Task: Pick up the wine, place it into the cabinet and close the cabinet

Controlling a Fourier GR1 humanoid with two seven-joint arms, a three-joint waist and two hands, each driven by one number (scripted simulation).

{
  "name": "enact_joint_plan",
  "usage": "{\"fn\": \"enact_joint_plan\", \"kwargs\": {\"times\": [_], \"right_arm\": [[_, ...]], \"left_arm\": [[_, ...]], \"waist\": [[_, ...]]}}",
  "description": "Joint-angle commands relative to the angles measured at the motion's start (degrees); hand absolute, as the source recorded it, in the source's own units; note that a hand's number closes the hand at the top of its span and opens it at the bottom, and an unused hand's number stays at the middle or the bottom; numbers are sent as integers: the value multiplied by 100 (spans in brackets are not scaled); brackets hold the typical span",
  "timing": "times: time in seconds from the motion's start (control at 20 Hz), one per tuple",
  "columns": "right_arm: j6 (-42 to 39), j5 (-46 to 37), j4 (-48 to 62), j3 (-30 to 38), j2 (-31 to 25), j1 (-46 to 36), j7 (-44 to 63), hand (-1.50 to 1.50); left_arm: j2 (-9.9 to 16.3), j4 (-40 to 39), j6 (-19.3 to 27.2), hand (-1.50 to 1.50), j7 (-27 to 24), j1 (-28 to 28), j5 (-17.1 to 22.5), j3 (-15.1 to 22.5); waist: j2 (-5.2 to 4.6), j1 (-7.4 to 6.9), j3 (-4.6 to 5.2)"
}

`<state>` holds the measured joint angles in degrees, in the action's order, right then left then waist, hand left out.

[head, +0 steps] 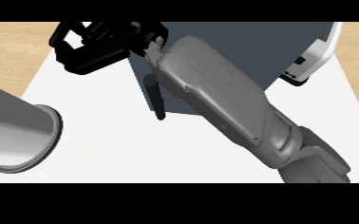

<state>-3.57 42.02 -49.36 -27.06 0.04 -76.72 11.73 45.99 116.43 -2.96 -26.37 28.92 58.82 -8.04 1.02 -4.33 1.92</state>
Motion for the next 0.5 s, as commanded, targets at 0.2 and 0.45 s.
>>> {"fn": "enact_joint_plan", "kwargs": {"times": [0.2, 0.45], "right_arm": [[189, -52, 809, 503, -821, 471, -605, 150], [19, 131, 800, 476, -928, 370, -596, 150]], "left_arm": [[-128, 272, 89, -150, 131, -121, 61, 303], [-144, 458, 228, -150, 325, -226, 141, 529]], "waist": [[-315, 387, -190], [-326, 513, -195]]}}
